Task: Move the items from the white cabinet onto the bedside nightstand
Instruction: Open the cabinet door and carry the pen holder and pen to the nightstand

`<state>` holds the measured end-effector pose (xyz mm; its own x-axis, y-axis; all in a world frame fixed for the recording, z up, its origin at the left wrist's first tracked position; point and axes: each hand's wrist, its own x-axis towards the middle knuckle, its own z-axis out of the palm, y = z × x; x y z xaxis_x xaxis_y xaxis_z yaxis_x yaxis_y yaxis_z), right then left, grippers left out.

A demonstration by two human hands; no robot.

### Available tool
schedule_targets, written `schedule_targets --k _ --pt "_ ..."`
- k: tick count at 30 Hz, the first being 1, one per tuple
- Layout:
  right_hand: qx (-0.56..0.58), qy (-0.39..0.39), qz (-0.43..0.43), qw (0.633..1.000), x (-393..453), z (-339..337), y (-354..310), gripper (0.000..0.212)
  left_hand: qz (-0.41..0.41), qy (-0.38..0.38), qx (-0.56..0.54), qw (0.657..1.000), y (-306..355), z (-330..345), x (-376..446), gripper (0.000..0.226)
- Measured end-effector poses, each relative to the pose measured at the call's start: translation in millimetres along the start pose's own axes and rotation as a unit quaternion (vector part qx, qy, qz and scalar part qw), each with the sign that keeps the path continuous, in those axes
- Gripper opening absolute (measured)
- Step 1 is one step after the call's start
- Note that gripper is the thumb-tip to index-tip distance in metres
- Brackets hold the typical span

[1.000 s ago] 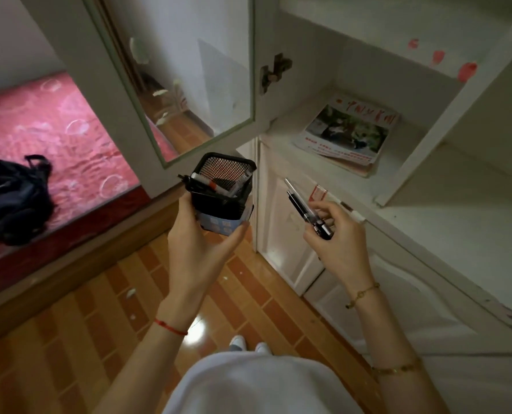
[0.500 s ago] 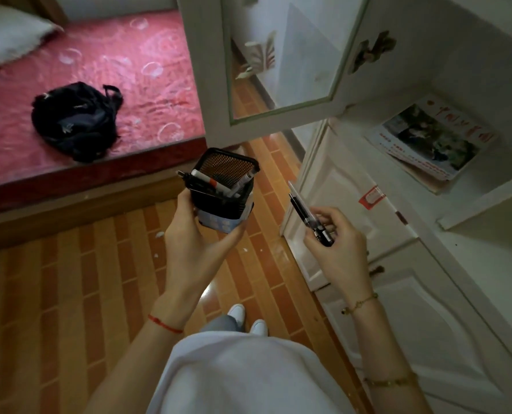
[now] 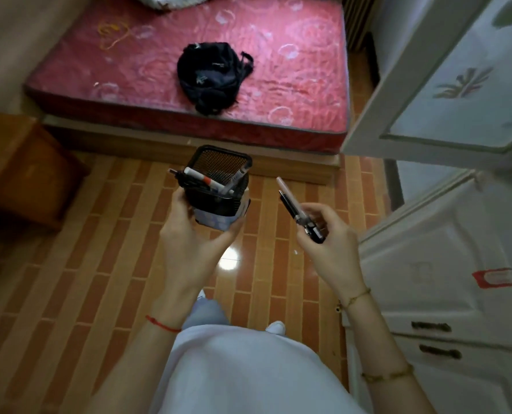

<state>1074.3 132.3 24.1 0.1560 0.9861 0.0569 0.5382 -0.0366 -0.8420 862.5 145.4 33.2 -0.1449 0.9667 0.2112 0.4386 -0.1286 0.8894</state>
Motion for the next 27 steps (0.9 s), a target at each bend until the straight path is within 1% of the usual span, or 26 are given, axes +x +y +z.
schedule_targets --k 6,12,16,22,27 --pt "-0.012 -0.067 -0.036 0.997 43 89 -48 0.036 -0.037 0.074 0.012 0.996 -47 -77 32 0.077" --pt "0.021 -0.122 -0.074 0.990 85 201 -113 0.036 -0.060 0.127 0.056 0.988 -102 -175 74 0.076" --pt "0.036 -0.154 -0.094 0.983 108 263 -152 0.036 -0.088 0.178 0.070 0.978 -131 -231 97 0.072" --pt "0.038 -0.212 -0.105 0.971 143 334 -188 0.032 -0.120 0.241 0.097 0.958 -165 -285 127 0.071" --pt "0.030 -0.260 -0.124 0.957 190 397 -215 0.032 -0.147 0.284 0.118 0.940 -203 -317 172 0.072"
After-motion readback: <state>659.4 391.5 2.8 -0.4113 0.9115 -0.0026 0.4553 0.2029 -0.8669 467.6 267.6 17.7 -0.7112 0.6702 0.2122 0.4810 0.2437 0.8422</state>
